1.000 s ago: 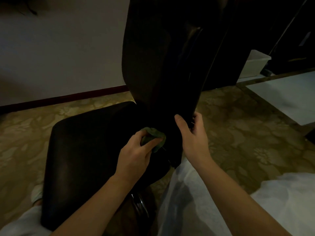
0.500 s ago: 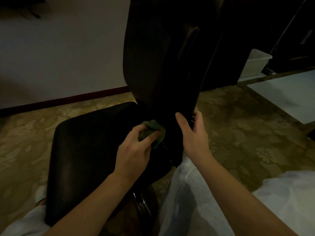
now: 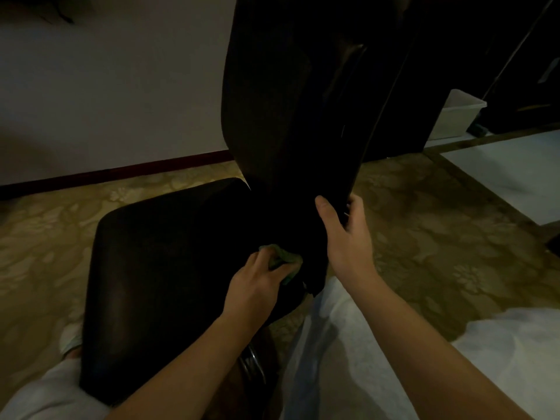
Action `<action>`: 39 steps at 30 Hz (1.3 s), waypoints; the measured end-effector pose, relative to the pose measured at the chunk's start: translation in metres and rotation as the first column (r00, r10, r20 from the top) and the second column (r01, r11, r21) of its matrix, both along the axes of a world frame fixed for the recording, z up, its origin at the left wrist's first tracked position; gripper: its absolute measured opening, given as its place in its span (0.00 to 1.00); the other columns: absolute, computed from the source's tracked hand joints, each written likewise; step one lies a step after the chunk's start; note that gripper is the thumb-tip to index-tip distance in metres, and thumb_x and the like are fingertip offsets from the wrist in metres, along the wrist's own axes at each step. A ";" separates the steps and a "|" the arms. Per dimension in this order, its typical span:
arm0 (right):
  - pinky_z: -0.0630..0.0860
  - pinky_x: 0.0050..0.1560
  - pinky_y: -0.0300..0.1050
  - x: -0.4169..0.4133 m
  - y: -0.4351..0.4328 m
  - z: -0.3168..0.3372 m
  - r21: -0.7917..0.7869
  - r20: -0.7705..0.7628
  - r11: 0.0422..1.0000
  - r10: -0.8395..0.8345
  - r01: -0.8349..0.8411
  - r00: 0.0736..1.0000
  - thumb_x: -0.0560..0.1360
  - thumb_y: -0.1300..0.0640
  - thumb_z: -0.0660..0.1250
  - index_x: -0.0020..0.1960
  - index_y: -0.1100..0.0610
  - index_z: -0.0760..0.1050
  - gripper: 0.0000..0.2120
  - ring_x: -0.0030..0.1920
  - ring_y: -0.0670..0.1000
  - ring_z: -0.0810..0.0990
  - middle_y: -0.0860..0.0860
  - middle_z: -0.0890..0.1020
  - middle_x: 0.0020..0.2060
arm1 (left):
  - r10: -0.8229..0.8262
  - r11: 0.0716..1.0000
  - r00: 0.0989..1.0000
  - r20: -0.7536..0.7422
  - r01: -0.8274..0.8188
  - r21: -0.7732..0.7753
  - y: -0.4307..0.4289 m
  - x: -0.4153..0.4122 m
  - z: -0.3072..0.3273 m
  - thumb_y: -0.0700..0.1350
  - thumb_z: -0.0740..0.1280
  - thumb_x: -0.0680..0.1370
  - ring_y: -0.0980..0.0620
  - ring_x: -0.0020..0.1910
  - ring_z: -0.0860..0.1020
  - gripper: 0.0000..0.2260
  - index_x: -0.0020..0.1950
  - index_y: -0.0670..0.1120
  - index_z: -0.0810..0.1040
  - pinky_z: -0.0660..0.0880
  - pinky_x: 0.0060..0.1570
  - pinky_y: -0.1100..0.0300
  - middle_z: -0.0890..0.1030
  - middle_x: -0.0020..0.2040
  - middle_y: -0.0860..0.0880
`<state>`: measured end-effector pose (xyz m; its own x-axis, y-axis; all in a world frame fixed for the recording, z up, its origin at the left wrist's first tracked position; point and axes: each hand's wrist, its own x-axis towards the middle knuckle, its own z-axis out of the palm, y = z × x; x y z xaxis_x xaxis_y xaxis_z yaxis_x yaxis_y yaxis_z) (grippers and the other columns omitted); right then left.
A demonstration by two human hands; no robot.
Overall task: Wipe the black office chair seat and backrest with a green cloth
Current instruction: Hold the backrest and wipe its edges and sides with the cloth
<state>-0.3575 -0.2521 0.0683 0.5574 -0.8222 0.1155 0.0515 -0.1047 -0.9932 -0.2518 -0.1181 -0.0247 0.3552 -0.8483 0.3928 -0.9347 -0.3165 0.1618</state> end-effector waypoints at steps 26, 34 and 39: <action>0.79 0.58 0.53 0.000 0.000 -0.004 0.016 -0.009 1.000 -0.004 0.004 1.000 0.68 0.31 0.68 0.64 0.46 0.70 0.30 0.57 0.45 0.81 0.45 0.79 0.58 | 0.042 0.983 0.987 -0.155 -0.069 -0.172 0.015 -0.004 0.012 0.47 0.58 0.79 0.42 0.52 0.81 0.17 0.60 0.50 0.83 0.83 0.39 0.52 0.77 0.60 0.42; 0.79 0.58 0.51 0.001 0.005 -0.003 -0.010 -0.018 0.999 -0.040 0.040 0.999 0.69 0.32 0.67 0.62 0.45 0.70 0.27 0.57 0.44 0.80 0.45 0.79 0.57 | -0.019 0.946 0.986 -0.166 -0.036 -0.323 0.013 -0.007 0.033 0.45 0.59 0.81 0.47 0.54 0.78 0.16 0.65 0.50 0.80 0.80 0.47 0.57 0.75 0.62 0.43; 0.80 0.58 0.49 0.000 0.006 -0.001 -0.011 -0.006 1.000 -0.015 0.015 1.000 0.73 0.40 0.69 0.63 0.45 0.70 0.22 0.56 0.43 0.80 0.45 0.79 0.57 | 0.037 0.971 0.984 -0.174 -0.076 -0.225 0.004 -0.008 0.005 0.47 0.58 0.80 0.43 0.55 0.80 0.17 0.63 0.50 0.82 0.83 0.40 0.51 0.76 0.63 0.42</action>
